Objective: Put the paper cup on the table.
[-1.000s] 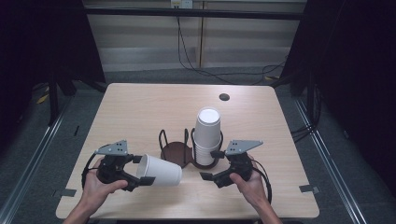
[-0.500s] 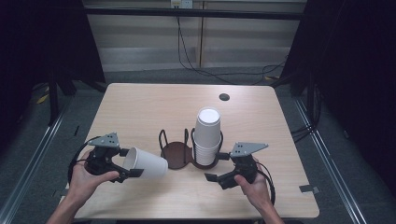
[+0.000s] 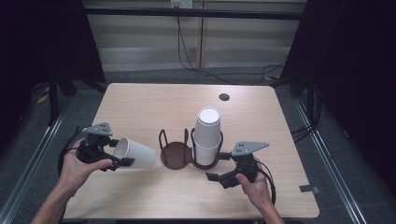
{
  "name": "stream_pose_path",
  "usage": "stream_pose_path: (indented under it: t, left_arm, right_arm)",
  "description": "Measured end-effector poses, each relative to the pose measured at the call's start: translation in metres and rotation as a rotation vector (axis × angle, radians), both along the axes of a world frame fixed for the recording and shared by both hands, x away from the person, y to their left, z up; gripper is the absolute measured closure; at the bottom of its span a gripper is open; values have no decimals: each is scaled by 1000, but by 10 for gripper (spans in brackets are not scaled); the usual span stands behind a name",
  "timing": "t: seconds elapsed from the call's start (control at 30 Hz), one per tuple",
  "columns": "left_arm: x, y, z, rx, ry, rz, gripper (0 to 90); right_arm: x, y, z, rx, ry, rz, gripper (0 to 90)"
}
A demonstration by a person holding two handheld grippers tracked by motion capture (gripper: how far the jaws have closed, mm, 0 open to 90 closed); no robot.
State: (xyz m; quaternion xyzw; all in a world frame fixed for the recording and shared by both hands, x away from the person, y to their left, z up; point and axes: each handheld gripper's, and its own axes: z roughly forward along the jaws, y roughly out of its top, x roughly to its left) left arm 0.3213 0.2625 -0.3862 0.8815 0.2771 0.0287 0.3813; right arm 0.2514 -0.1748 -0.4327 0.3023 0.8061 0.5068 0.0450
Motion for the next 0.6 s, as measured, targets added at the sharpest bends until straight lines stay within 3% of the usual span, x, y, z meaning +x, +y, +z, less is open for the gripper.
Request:
stream_pose_path:
  t: [0.07,0.27,0.4,0.5,0.6]
  left_arm:
    - [5,3,1,31,-12,-4,145]
    - [21,8,4,82,5,19,146]
    - [29,3,6,135,12,17,145]
    - [34,-1,10,140,26,16,143]
    - [38,-10,12,195,31,4,142]
  right_arm:
    - [0,-2,-1,-1,1,-9,143]
    - [2,-2,-4,-20,11,1,143]
    - [2,-1,-3,-18,9,3,143]
    - [2,-2,-3,-19,7,-3,143]
    - [2,-3,-4,-21,9,-1,143]
